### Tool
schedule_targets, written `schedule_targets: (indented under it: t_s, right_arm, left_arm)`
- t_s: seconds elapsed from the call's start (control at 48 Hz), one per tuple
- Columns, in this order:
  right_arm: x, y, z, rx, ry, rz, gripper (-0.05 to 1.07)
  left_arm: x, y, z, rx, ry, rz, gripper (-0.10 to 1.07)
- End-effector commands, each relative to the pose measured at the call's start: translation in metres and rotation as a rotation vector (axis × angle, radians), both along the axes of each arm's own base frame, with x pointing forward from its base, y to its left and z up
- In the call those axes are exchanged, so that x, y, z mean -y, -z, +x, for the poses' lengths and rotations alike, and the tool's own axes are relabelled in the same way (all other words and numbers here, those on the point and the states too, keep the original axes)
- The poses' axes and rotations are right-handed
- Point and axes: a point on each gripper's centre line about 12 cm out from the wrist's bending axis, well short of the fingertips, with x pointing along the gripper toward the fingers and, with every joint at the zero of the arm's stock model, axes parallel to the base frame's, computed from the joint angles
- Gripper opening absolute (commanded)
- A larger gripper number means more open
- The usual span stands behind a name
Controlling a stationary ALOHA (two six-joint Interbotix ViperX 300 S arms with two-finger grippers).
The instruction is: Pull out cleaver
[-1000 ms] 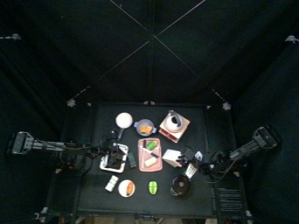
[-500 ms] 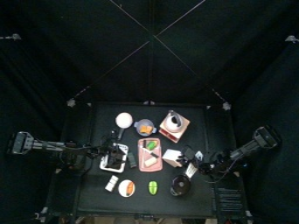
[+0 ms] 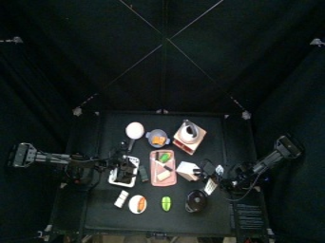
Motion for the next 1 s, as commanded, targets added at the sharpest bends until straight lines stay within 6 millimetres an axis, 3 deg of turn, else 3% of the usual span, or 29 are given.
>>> schedule_targets:
  t_s: [0.0, 0.646, 0.979]
  right_arm:
    - [-0.005, -0.016, -0.002, 0.042, -0.02, 0.022, 0.45]
    - [-0.008, -0.046, -0.022, 0.115, -0.068, 0.042, 0.45]
    - [0.0, -0.061, -0.031, 0.176, -0.082, 0.061, 0.45]
  left_arm:
    - [0.0, -0.006, 0.002, 0.017, 0.001, 0.0, 0.87]
    - [0.0, -0.005, 0.002, 0.016, 0.001, -0.001, 0.87]
    - [-0.001, -0.004, 0.001, 0.014, 0.0, 0.002, 0.87]
